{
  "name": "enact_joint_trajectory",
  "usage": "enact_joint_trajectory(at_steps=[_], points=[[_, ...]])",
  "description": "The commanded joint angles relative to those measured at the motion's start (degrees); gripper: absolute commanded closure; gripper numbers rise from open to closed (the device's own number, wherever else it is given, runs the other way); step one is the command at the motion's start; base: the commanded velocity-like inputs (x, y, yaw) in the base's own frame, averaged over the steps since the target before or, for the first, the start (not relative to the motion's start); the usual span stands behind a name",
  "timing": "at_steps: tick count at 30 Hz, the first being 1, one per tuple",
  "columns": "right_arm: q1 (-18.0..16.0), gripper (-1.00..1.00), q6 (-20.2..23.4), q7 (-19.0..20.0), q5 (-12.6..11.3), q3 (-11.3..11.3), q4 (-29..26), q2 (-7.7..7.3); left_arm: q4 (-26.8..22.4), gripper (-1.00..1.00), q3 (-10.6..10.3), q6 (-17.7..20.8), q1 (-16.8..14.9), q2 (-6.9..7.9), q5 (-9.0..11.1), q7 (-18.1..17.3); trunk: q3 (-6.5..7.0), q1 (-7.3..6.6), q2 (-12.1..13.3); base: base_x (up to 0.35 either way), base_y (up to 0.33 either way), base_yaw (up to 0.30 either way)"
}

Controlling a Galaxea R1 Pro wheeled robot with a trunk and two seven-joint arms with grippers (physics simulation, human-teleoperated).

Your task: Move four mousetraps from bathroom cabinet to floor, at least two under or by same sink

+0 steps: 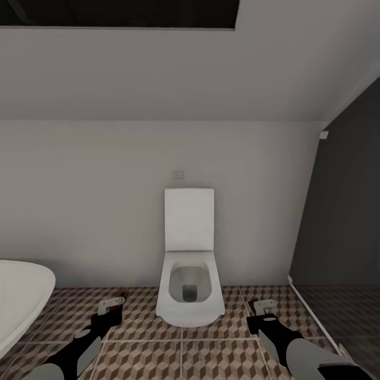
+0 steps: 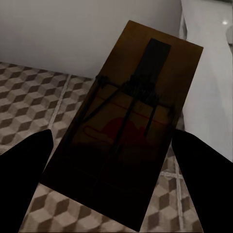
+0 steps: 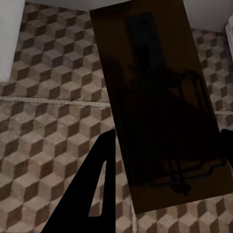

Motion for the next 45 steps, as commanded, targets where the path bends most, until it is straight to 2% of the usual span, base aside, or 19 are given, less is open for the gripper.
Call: enact_joint_trajectory(at_steps=[1, 19, 31, 45], points=[[0.0, 1.0, 0.5, -0.1, 0.5, 0.2, -0.1, -0.01, 0.0, 1.0, -0.4, -0.1, -0.1, 0.05, 0.6, 0.0, -0.25, 0.22, -0.4, 0.0, 0.0, 0.0], [0.0, 1.0, 0.3, -0.2, 0.5, 0.3, -0.1, -0.03, -0.1, 1.0, -0.6, 0.5, 0.0, 0.05, 0.5, 0.1, -3.48, 4.17, -7.7, 0.0, 0.0, 0.0], [0.0, 1.0, -2.6, -0.2, 0.7, 0.6, -0.1, 0.04, -0.1, 1.0, -0.6, 0.5, -0.1, -0.01, 0.4, 0.2, -5.63, 6.81, -12.5, 0.0, 0.0, 0.0], [0.0, 1.0, -2.5, -0.2, 1.1, 0.8, -0.1, 0.06, -0.1, 1.0, -0.7, 0.5, -0.1, 0.04, 0.4, 0.2, -8.14, 9.88, -18.1, 0.0, 0.0, 0.0]])
